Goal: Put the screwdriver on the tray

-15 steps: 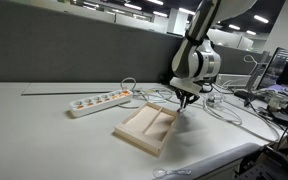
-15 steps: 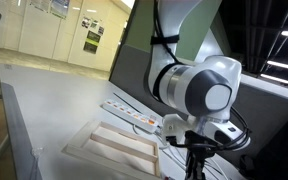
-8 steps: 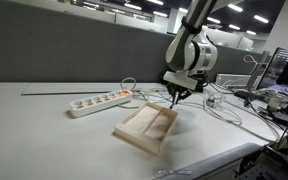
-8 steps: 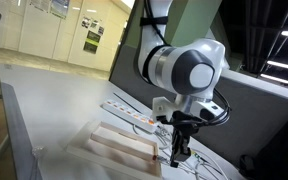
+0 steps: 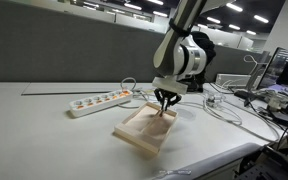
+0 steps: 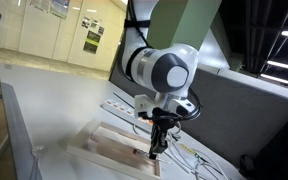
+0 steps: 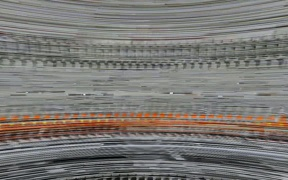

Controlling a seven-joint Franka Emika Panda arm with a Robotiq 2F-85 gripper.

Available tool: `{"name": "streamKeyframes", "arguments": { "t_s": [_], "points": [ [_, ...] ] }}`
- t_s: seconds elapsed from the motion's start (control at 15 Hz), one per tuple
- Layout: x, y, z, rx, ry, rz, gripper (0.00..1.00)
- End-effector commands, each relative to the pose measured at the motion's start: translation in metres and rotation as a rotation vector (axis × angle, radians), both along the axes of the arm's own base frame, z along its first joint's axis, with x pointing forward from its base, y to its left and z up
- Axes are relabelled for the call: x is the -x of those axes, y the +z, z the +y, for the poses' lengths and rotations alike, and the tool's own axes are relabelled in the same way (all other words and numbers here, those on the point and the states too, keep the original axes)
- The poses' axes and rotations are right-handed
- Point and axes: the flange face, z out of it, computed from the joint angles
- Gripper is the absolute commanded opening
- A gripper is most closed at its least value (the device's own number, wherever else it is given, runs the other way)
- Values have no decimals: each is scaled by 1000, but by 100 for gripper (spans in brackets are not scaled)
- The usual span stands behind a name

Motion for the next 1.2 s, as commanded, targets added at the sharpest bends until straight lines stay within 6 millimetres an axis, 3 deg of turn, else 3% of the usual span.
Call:
{"name": "streamKeyframes", "arguments": {
  "t_s": [0.0,0.2,0.27,0.8,0.87,1.13],
  "points": [
    [0,-8,7,16,40,29,6],
    [1,-9,7,27,61,39,6],
    [1,-9,6,27,62,40,45],
    [10,0,2,-38,76,90,92],
    [12,4,1,-48,82,94,97],
    [15,24,-3,-74,85,90,100]
  ]
}}
